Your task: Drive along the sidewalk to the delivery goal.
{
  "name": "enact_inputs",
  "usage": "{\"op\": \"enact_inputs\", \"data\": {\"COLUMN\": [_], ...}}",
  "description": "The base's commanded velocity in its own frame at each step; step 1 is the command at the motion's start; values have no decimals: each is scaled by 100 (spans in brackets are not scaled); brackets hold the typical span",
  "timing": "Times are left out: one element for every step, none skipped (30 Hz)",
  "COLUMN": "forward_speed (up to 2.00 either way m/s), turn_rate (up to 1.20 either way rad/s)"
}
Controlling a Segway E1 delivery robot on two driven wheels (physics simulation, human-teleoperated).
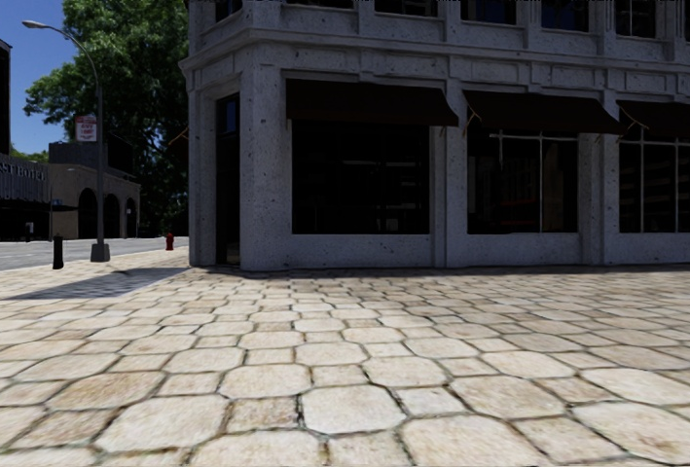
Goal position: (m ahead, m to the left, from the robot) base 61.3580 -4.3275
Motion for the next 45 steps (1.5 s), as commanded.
{"op": "enact_inputs", "data": {"forward_speed": [192, 192, 192, 192, 192, 192, 192, 192, 192, 192, 192, 192, 192, 192, 192, 192, 192, 192, 192, 192, 192, 192, 192, 192, 192, 192, 192, 192, 192, 192, 192, 192, 192, 192, 192, 192, 192, 192, 192, 192, 192, 192, 192, 192, 192], "turn_rate": [60, 60, 60, 60, 60, 60, 60, 60, 60, 60, 60, 60, 60, 60, 60, 60, 60, 60, 60, 60, 60, 60, 60, 60, 60, 60, 60, 60, 60, 60, 60, 60, 60, 60, 60, 60, 60, 60, 60, 60, 60, 60, 60, 59, 52]}}
